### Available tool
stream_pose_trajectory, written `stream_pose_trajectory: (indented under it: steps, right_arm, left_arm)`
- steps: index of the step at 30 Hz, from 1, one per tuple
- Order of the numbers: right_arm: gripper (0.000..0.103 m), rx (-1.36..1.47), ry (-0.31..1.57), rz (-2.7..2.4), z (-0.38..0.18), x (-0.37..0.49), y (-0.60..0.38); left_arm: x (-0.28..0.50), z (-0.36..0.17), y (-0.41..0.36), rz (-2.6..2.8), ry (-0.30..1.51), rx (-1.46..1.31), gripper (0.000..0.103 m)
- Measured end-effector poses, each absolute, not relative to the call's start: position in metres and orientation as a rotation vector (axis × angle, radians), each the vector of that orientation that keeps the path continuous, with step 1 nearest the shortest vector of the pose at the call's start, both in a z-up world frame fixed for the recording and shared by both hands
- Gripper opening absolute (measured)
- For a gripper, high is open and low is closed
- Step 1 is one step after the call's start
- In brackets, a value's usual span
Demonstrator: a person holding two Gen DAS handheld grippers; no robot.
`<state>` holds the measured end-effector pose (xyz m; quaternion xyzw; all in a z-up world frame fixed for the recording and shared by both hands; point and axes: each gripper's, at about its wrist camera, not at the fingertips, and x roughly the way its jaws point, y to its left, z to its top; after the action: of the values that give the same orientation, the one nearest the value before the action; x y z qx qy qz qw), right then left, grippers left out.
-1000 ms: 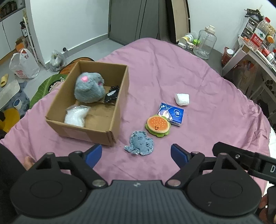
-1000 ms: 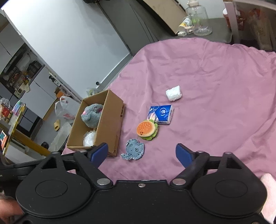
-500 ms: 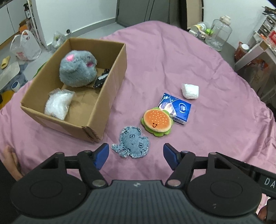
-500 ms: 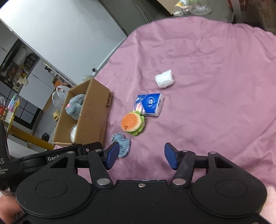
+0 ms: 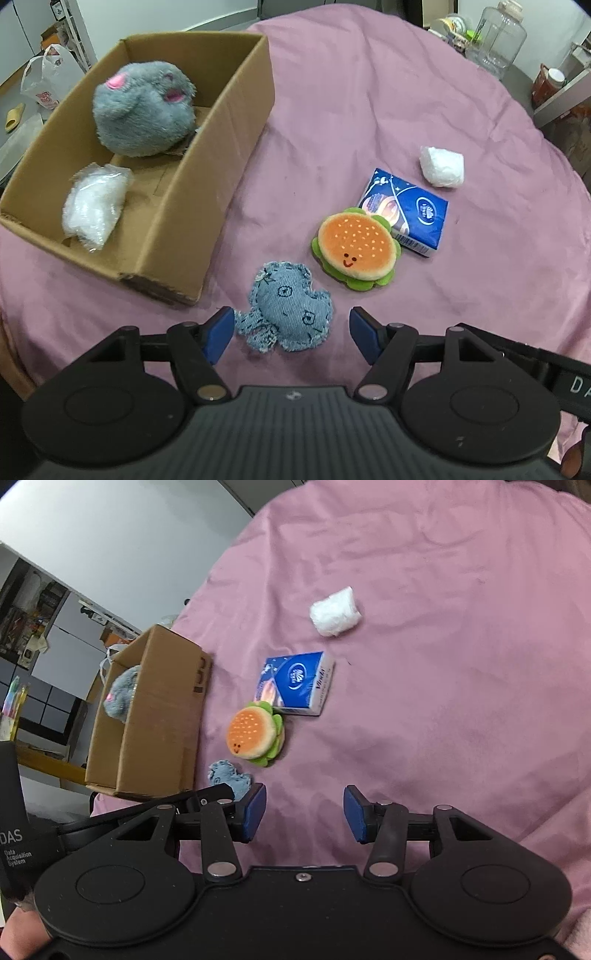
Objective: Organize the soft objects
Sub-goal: 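Grasp the blue denim plush with the left gripper while the right grasps the burger plush, then lift the denim and burger plushes with both grippers and carry them over the box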
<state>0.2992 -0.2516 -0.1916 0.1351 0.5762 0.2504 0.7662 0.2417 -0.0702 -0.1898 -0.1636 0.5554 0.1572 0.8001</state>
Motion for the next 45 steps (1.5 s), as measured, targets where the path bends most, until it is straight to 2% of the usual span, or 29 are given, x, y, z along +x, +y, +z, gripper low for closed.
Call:
stream_pose_trajectory:
  steps: [7, 14, 15, 19, 29, 30, 31, 34, 45]
  right_arm:
    - [0.048, 0.31, 1.292, 0.538, -0.207, 0.314, -0.246]
    - [0.05, 0.323, 1.295, 0.59, -0.212, 0.329, -0.233]
    - [0.05, 0.323, 1.296, 0.594, -0.212, 0.33, -0.23]
    - [0.05, 0.336, 1.319, 0.617, -0.218, 0.338, -0.219]
    - [0.05, 0.338, 1.316, 0.666, -0.225, 0.348, -0.196]
    - [0.043, 0.33, 1.312, 0.669, -0.226, 0.349, -0.194]
    - [0.025, 0.314, 1.314, 0.67, -0.227, 0.349, -0.193]
    - [0.016, 0.295, 1.305, 0.671, -0.223, 0.346, -0.195]
    - [0.014, 0.271, 1.269, 0.605, -0.193, 0.323, -0.212]
  left_arm:
    - [0.257, -0.21, -0.068, 0.349, 1.233, -0.343, 0.069]
    - [0.267, -0.226, -0.065, 0.347, 1.265, -0.373, 0.053]
    - [0.268, -0.227, -0.064, 0.348, 1.265, -0.373, 0.047]
    - [0.268, -0.226, -0.064, 0.355, 1.265, -0.383, 0.035]
    - [0.266, -0.219, -0.058, 0.341, 1.255, -0.401, 0.03]
    - [0.265, -0.218, -0.057, 0.341, 1.252, -0.405, 0.029]
    - [0.265, -0.219, -0.057, 0.341, 1.25, -0.406, 0.029]
    - [0.263, -0.214, -0.056, 0.337, 1.244, -0.41, 0.027]
    - [0.252, -0.184, -0.061, 0.278, 1.199, -0.408, 0.027]
